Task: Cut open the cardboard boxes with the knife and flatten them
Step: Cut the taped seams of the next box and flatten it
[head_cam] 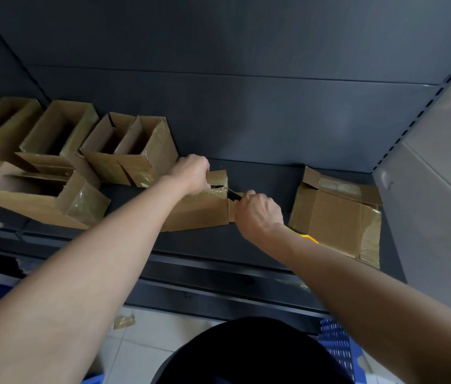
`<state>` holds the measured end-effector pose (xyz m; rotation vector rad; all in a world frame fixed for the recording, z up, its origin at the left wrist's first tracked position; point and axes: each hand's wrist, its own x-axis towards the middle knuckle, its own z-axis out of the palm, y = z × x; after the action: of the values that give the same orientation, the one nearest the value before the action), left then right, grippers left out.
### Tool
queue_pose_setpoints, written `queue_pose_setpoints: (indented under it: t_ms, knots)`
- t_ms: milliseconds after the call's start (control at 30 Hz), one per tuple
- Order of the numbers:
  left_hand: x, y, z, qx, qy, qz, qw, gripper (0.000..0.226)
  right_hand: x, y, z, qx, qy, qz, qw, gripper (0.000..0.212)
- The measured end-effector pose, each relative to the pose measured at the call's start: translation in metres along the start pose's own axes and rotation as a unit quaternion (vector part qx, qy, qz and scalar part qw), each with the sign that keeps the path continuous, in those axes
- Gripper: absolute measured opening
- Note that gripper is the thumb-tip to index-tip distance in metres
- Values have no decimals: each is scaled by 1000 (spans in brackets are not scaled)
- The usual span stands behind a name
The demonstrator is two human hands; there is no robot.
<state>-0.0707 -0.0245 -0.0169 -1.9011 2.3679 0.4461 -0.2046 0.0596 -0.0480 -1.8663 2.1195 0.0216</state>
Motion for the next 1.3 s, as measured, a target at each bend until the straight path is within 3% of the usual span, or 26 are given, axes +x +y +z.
queue_pose_setpoints:
  t_ms: [133, 300, 500, 633, 700, 833, 867, 967, 1300]
  knots:
    - [0, 3, 1, 11, -5, -2, 1000, 36, 7, -3, 5, 42, -13, 2, 999, 30]
    - [1, 5, 0, 22, -20, -2, 1000, 32, 11, 1, 0, 2, -10, -16, 1000, 30]
    - [3, 8, 1, 22, -25, -8, 999, 27, 6, 10, -10, 74, -24, 19, 997, 23]
    - [3, 10, 2, 29, -26, -15, 999, 26, 10, 3, -8, 178, -100, 55, 977, 33]
    - [3, 9, 2, 28, -23, -21, 999, 27, 11, 1, -13, 209, -131, 32, 969, 33]
    - [4, 11, 3, 25, -29, -28, 999, 31, 12, 10, -12, 231, -131, 30, 964, 20]
    - [5, 12, 3, 29, -30, -28, 999, 30, 14, 14, -6, 250, -116, 33, 961, 26]
    - [3, 14, 5, 40, -31, -28, 998, 28, 13, 18, 3, 256, -96, 38, 961, 43]
    - [-3, 15, 8, 33, -31, -38, 998, 23, 32, 27, -18, 164, -114, -10, 980, 35]
